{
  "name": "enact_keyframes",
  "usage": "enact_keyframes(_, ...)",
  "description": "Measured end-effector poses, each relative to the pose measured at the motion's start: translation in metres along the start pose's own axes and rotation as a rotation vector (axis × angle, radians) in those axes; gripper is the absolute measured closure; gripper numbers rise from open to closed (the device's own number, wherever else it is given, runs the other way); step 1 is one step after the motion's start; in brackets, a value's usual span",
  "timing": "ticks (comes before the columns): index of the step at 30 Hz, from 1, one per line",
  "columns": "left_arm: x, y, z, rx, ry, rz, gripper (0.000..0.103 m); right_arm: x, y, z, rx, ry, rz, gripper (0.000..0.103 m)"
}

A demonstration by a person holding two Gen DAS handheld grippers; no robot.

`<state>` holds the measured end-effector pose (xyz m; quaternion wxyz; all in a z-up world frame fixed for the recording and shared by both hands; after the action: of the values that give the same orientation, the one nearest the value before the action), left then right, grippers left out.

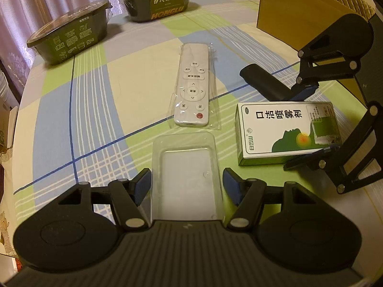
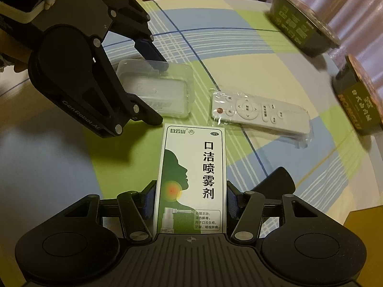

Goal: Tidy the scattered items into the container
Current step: 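Lift and hold the spray box and plastic tray above the table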

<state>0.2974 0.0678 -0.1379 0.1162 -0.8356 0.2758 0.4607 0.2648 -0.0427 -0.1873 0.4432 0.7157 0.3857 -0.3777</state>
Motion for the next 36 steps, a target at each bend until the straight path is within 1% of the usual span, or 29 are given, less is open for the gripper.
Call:
enact_keyframes(1,0.0,0.0,0.0,0.001,0.0,-0.003,0.035,0.0,0.0,0.0,-0.008,0.0,0.0,0.043)
enact_keyframes(2,0.0,-0.001,0.001,0.003,-0.001,-0.007,0.034,0.0,-0.001,-0.001,-0.015,0.001,0.003,0.035)
enact_keyframes(3,0.0,-0.001,0.001,0.002,0.0,-0.009,0.032,0.0,-0.002,-0.001,-0.024,0.007,0.017,0.02)
enact_keyframes(4,0.0,-0.002,0.002,-0.001,0.0,-0.007,0.032,0.0,-0.003,0.0,-0.034,0.016,0.024,0.017)
enact_keyframes(9,-0.001,-0.005,0.002,-0.013,0.002,0.003,0.032,0.0,-0.002,-0.001,-0.028,0.014,0.022,0.017)
enact_keyframes(13,-0.001,-0.005,0.002,-0.022,0.002,0.012,0.032,-0.001,0.004,-0.002,0.015,0.012,0.0,0.017)
enact_keyframes(20,0.0,-0.007,0.002,-0.05,-0.001,0.027,0.033,-0.001,0.01,-0.003,0.057,0.008,-0.017,0.017)
enact_keyframes(24,-0.001,-0.007,0.002,-0.062,-0.005,0.029,0.036,-0.002,0.009,-0.001,0.068,0.008,-0.019,0.017)
enact_keyframes(25,-0.001,-0.007,0.002,-0.064,-0.006,0.029,0.037,-0.002,0.009,-0.001,0.07,0.008,-0.019,0.02)
enact_keyframes(26,-0.001,-0.008,0.002,-0.065,-0.006,0.03,0.038,-0.001,0.008,0.0,0.069,0.007,-0.021,0.03)
enact_keyframes(27,-0.002,-0.008,0.002,-0.068,-0.003,0.03,0.043,-0.001,0.009,0.0,0.072,0.006,-0.025,0.043)
enact_keyframes(28,-0.002,-0.009,0.002,-0.072,0.001,0.031,0.051,-0.001,0.009,0.0,0.084,0.01,-0.025,0.044)
enact_keyframes(31,-0.003,-0.011,0.002,-0.083,0.006,0.039,0.051,-0.003,0.013,0.0,0.129,0.02,-0.024,0.045)
enact_keyframes(36,-0.003,-0.011,0.001,-0.087,0.006,0.045,0.052,-0.007,0.012,0.005,0.138,0.02,-0.01,0.045)
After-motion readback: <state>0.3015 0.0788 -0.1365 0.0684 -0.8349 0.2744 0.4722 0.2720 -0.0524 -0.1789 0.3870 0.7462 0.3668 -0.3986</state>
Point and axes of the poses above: each gripper's, at about its wrist camera, not at the fingertips, and x roughly the way its jaws point, y to its right, z to its underside, the point moved 3 cm from there along x, roughly the way its jaws point, and after that the axes turned 8 degrees about z, right-handed, at the moved point
